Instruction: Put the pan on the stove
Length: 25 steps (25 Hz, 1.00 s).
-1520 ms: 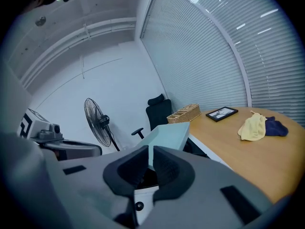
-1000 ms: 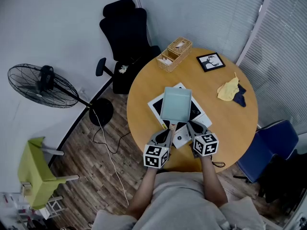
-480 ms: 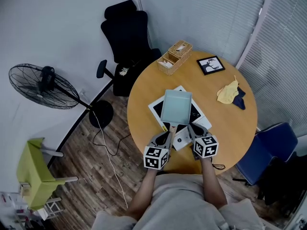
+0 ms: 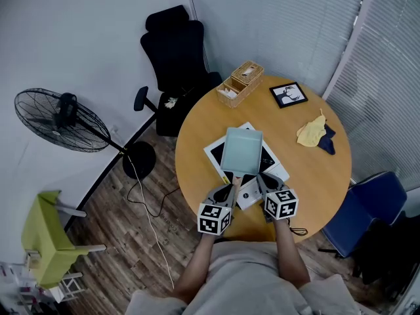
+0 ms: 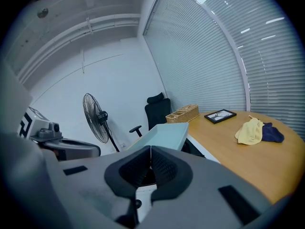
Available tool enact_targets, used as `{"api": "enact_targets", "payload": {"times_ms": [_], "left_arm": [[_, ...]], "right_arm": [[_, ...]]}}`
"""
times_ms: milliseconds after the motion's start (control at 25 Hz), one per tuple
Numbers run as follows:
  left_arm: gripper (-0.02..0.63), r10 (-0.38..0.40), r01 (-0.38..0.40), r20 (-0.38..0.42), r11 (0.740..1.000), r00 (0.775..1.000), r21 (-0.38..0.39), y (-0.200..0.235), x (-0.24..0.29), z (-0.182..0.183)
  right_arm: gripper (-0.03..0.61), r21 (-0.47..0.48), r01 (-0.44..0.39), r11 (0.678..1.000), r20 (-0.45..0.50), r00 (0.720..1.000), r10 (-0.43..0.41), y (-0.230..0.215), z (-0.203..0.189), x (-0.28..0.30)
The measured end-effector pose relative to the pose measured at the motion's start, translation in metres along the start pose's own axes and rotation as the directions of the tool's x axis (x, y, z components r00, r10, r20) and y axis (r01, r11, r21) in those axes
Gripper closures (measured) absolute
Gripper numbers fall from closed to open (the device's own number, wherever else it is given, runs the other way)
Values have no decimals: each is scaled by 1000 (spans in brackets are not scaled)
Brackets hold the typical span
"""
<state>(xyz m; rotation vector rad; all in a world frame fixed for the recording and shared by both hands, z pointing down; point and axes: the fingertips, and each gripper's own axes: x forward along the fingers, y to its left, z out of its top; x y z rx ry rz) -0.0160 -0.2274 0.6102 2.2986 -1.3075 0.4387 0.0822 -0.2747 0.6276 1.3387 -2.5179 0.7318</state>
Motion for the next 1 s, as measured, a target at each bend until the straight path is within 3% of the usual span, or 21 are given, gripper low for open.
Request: {"api": "enact_targets", "payload": {"times_ms": [1000], "left_arm": [[584,11,-11,11,1000,1000,-15,0,-6,1]], "right_arm": [[555,-18,-13,1000,-1,1000,13,7,2,-1]]}}
